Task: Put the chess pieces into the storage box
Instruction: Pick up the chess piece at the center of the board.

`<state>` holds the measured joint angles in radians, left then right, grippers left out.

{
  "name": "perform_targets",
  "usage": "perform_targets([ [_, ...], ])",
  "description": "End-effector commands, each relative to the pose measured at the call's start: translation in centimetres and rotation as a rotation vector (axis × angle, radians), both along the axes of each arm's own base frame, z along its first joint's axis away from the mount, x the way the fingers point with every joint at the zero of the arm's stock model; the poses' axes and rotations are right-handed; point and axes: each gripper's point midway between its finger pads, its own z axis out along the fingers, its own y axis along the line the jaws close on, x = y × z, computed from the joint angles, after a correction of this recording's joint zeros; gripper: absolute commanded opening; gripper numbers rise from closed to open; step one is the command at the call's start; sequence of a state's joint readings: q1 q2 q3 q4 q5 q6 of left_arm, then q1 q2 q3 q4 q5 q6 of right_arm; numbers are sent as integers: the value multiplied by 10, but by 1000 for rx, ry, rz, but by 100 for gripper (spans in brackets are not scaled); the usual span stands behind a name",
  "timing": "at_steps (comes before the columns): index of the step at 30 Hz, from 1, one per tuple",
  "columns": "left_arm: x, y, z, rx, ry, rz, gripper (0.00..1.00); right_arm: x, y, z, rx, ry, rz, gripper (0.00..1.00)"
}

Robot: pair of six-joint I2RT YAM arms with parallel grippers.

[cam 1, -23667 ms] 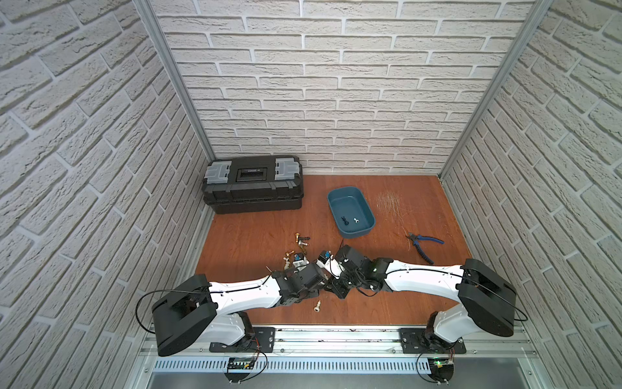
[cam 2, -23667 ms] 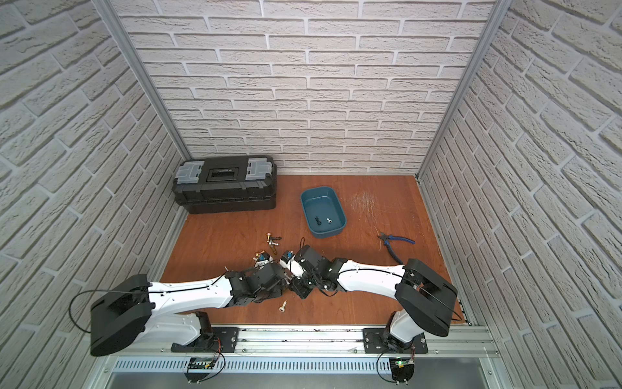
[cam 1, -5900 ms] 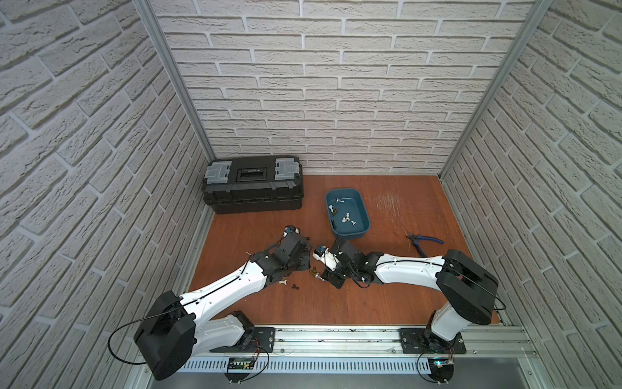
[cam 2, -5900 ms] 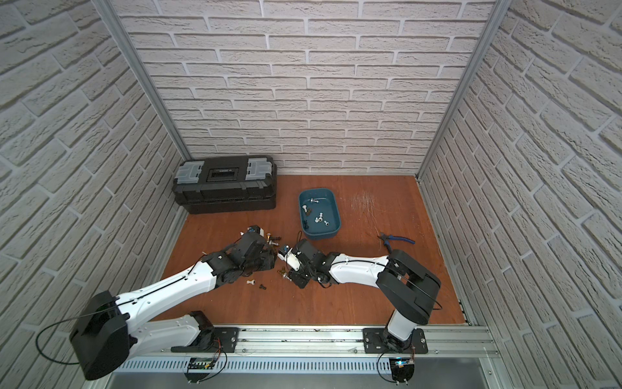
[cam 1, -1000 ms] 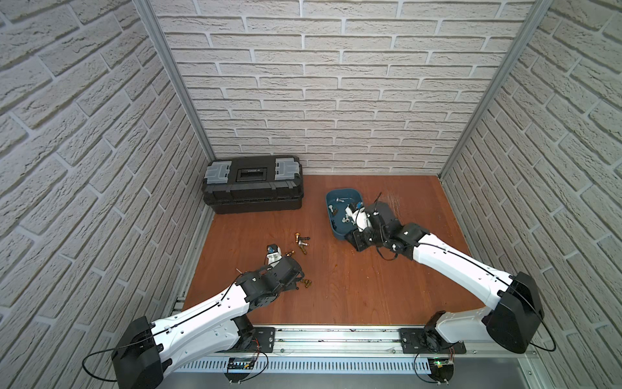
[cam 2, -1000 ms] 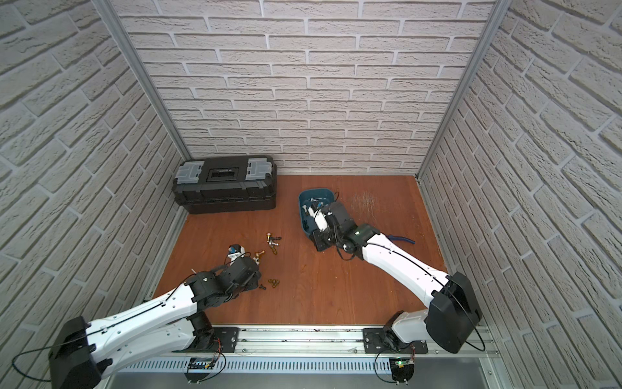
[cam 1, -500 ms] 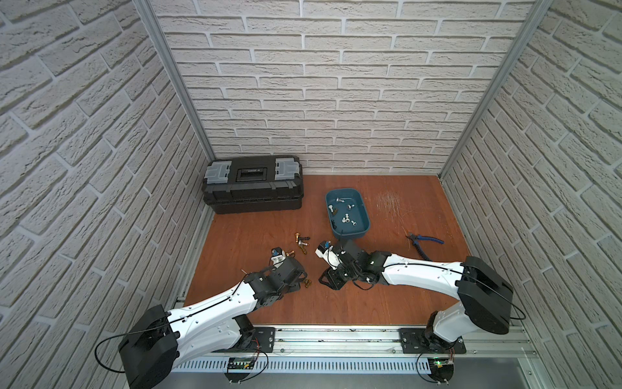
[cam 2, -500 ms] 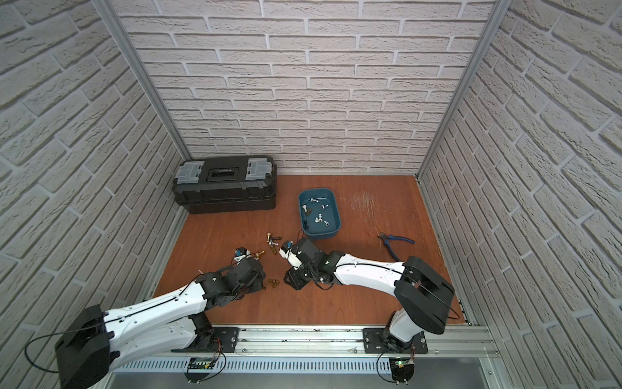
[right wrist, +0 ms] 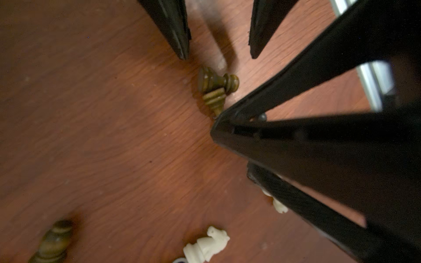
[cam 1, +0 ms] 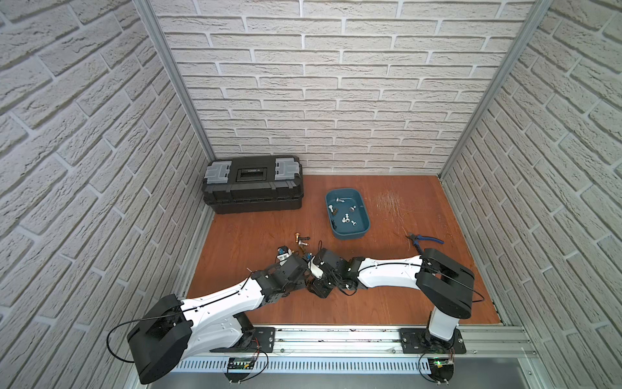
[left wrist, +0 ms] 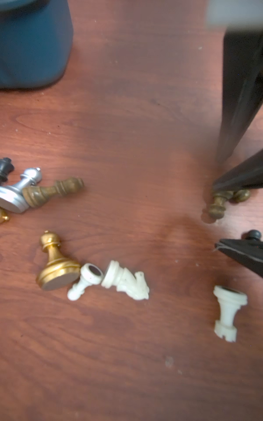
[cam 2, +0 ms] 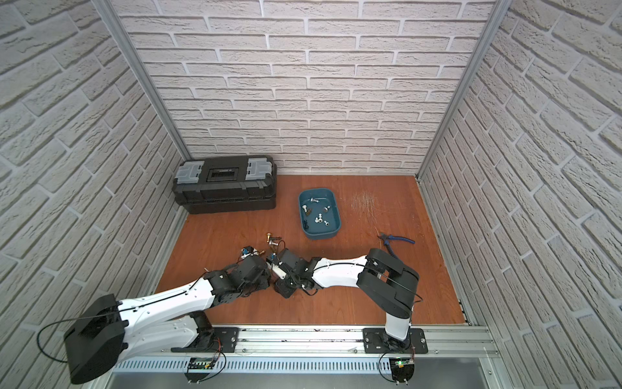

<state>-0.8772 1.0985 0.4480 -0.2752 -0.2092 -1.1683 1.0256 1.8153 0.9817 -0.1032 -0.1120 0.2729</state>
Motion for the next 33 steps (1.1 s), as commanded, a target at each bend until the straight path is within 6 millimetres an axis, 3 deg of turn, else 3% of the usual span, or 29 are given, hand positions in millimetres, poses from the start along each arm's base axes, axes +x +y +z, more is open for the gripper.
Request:
perform_targets([
  [1,1,-4,-3,-40,-2,16,40,13,6,1,-4,-77,-23,47],
  [11,-6,11,-18,-18,20,71,36,6,14,-5,-38,-68,-8,49],
  [18,-10,21,-23,-18,14,104,34,10,4,-20,-118,-43,-84,47],
  [33,-5,13,-19,3,8,66,34,14,-17,-15,-200,-62,-137,17],
])
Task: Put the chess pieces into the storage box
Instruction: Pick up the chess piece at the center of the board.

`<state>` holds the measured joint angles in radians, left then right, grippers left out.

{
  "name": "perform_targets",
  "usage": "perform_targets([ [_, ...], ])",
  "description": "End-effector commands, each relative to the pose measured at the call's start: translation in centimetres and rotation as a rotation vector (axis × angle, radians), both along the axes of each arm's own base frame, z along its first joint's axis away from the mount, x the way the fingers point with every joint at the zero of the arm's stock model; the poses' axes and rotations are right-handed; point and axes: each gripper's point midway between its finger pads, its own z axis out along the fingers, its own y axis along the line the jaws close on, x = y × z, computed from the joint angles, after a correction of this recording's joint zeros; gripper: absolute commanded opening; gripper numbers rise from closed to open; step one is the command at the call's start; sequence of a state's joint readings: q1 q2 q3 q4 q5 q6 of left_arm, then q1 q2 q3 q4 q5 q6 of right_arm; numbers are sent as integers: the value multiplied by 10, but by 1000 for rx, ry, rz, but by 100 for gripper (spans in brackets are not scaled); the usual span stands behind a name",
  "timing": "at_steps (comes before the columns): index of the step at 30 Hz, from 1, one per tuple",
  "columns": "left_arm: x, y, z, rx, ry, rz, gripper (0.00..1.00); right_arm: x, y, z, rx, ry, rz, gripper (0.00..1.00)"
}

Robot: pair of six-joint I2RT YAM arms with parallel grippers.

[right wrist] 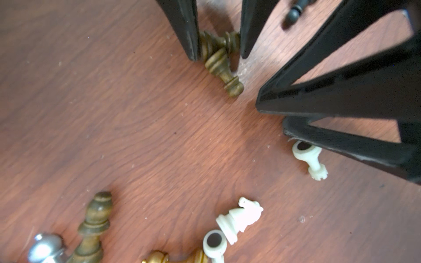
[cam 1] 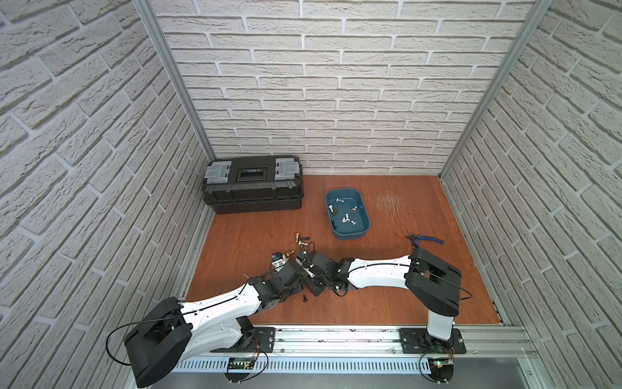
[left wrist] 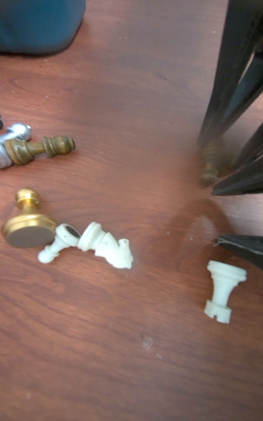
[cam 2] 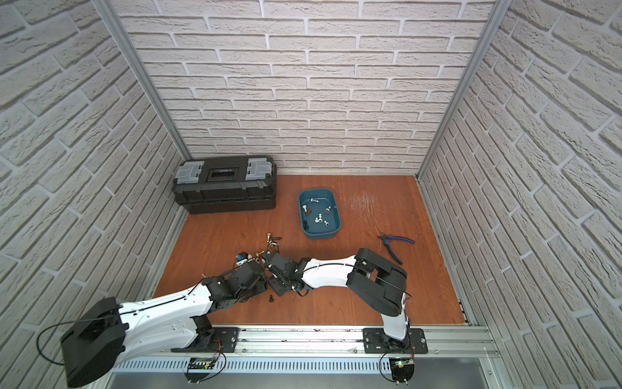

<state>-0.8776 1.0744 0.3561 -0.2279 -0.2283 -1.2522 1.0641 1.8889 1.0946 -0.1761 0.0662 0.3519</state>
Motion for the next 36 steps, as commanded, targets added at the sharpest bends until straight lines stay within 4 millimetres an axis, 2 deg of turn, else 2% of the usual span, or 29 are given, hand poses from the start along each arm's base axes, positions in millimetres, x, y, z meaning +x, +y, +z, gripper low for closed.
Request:
perform_targets([
  [1,4,-5,3,20,-14,-17,35,-8,-25,-13,-109,27,-24,17],
  [6,10,-27,14,35,-31,-89,37,-14,-12,-6,58,91,10,13],
  [10,14,-36,15,44,-36,-110,38,-10,-11,-11,147,179,-24,10],
  [17,12,-31,5,23,-33,-72,38,-4,-20,-18,244,268,-83,8],
  [27,-4,-5,-28,78,37,-10,37,2,-26,-18,313,301,-122,7],
  [36,-9,11,-24,114,35,16,36,11,-33,-9,328,274,-156,7],
])
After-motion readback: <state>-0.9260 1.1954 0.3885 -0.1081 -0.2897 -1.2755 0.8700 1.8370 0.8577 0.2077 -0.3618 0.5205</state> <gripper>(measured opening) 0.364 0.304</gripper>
